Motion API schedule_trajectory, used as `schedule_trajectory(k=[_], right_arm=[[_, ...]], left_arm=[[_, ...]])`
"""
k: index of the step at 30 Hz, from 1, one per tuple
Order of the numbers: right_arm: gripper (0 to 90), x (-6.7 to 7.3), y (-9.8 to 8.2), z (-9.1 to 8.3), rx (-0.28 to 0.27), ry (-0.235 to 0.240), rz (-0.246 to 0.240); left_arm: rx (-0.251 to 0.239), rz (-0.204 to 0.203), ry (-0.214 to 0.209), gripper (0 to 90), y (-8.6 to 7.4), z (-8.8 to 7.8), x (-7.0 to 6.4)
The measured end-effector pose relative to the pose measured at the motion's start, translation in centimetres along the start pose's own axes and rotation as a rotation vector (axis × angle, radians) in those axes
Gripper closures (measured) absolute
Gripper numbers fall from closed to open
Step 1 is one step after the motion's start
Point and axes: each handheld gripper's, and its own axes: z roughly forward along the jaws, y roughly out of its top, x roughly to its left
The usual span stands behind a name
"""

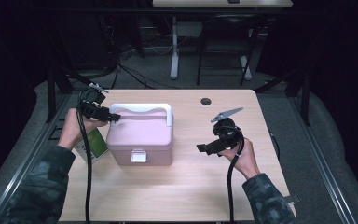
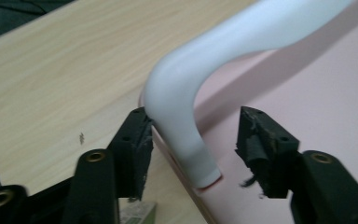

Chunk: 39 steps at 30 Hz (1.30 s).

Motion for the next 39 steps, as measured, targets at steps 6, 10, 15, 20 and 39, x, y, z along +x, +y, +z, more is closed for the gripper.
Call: schedule_trajectory(k=[6,10,15,20,39], right_arm=[[10.8,0.7,2.7,0.7,-0.04,0.011,-0.024],[15.2,1.4,4.5,1.1,-0.055,0.015,-0.044],[27.1,1.9,6.4,2.6,-0.068,0.009,-0.05],[35.2,2.5,7.8,4.1,-0.074,0.012,-0.049],[67.3,2.1,8.0,4.4,-0.164,-0.057,-0.003]], left_arm=[[-0.011,-0.009,0.015,54.9,-0.4,0.4,0.0],[-0.015,-0.014,0.032,59.9,-0.5,0.4,-0.1],[-0.03,-0.018,0.02,62.6,-0.6,0.5,-0.6],[-0.032,-0.011,0.023,63.0,-0.3,0.7,-1.4],[-0.08,0.021,-0.014,64.7,-0.8,0.5,-4.1]])
